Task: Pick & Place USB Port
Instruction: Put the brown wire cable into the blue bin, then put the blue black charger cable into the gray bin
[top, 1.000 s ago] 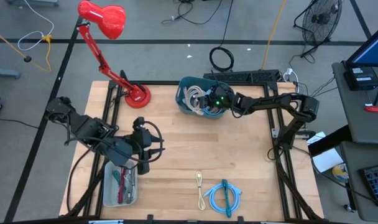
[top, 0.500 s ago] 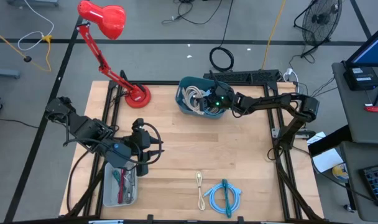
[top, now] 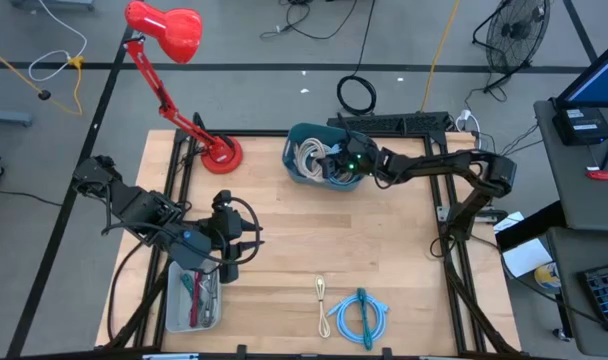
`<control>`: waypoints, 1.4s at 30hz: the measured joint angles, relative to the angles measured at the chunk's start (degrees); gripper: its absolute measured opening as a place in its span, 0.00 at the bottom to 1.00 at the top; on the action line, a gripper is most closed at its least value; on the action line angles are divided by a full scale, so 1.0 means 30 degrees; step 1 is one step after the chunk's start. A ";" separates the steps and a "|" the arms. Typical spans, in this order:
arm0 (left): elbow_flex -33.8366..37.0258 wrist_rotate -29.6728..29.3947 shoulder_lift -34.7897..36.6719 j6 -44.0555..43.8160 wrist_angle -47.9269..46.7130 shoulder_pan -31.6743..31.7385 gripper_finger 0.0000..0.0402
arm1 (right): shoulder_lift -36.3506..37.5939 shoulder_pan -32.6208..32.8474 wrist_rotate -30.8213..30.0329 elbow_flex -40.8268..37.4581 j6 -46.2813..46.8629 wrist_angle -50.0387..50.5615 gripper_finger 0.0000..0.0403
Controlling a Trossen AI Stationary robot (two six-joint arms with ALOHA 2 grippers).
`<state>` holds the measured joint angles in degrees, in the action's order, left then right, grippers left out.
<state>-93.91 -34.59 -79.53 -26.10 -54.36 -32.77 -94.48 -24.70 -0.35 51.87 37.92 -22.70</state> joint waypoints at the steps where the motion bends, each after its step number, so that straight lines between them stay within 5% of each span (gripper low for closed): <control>1: 0.0000 0.0000 0.0000 -0.0012 0.0004 0.0000 0.34 | 0.0119 -0.0024 -0.0344 0.0004 -0.0167 0.0019 0.42; 17: 0.0000 -0.0059 0.0000 -0.0048 0.0165 0.0081 0.34 | 0.5080 -0.0899 -0.1328 -0.0004 -0.1459 -0.0915 0.39; 31: 0.0000 -0.1996 0.0007 0.0163 0.2926 0.2536 0.34 | 0.9695 0.0474 0.3227 0.0014 0.2058 -0.7539 0.39; 37: 0.0000 -0.1447 0.0007 0.0180 0.3086 0.4395 0.34 | 1.1892 0.1409 0.5641 0.0016 0.0610 -0.6186 0.38; 42: 0.0000 -0.0361 0.0007 0.0545 0.3091 0.5801 0.34 | 1.3927 0.2623 0.5508 0.1111 -0.2630 -0.1066 0.38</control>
<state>-93.91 -35.67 -79.50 -24.46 -45.09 -15.37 -52.70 -16.83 16.17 55.20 30.03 -25.90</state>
